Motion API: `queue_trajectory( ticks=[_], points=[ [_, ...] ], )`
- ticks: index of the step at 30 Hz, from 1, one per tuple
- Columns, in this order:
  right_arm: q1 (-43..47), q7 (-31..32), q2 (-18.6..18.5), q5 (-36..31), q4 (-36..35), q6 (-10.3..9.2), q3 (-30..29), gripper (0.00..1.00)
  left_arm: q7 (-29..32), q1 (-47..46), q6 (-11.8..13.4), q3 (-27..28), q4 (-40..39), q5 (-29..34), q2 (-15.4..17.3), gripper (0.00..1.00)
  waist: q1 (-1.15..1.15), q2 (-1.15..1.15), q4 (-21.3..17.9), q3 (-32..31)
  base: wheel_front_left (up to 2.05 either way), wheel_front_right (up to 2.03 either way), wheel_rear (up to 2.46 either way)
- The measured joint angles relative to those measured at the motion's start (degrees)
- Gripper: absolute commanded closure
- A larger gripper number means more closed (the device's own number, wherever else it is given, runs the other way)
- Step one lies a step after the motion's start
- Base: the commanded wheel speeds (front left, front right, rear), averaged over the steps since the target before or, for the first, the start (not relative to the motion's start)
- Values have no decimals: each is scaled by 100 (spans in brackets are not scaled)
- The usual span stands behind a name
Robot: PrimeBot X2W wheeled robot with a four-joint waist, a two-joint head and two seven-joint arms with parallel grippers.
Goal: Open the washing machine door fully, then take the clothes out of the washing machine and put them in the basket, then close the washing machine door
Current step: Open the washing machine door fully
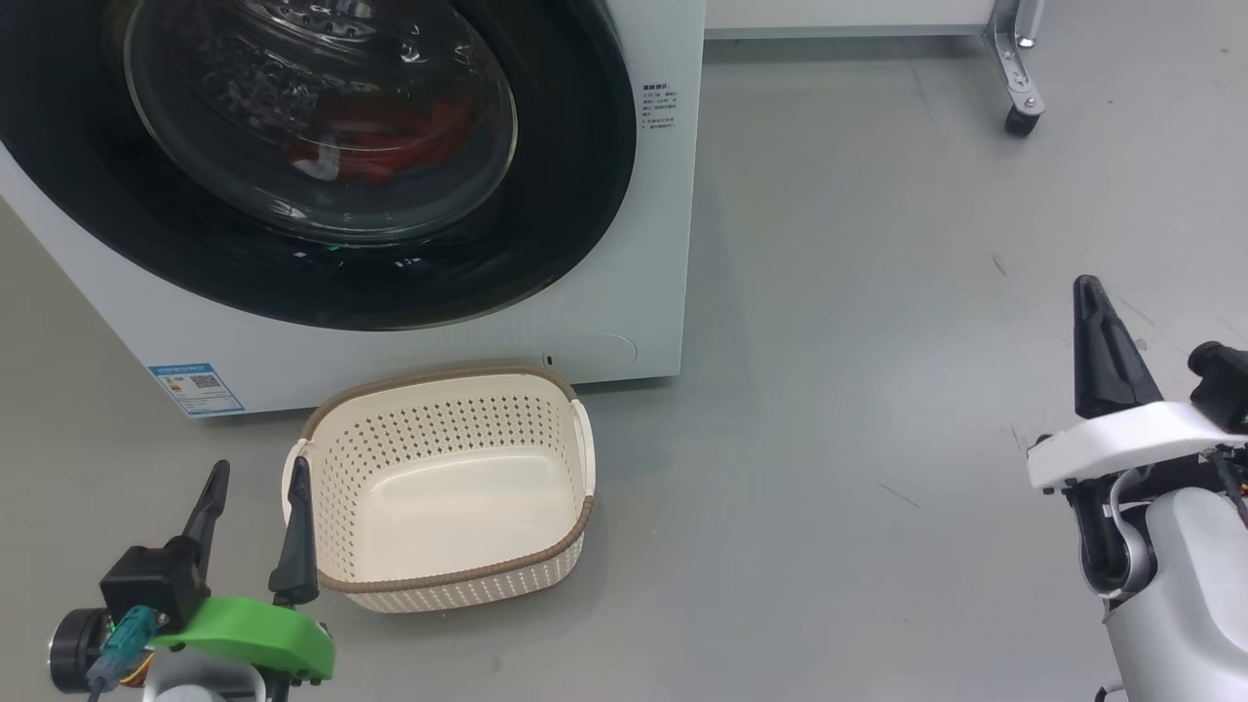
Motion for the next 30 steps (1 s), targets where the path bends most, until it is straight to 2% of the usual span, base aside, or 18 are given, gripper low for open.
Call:
queue_trajectory(
  ticks=[12, 23, 30],
  points=[
    [-465, -2, 490, 1433, -132, 116, -714, 100, 0, -52, -15, -199, -55, 0, -47, 0, 0, 0, 126, 428, 0, 0, 0],
    [-1285, 176, 430, 2238, -142, 147, -801, 100, -1, -394, -18, -477, -227, -1, -77, 0, 0, 0, 337, 1031, 0, 0, 0],
    [-1972, 545, 530, 3212, -179, 147, -1009, 100, -15, -666, -19, -606, -332, -10, -90, 0, 0, 0, 525, 1525, 0, 0, 0]
  ],
)
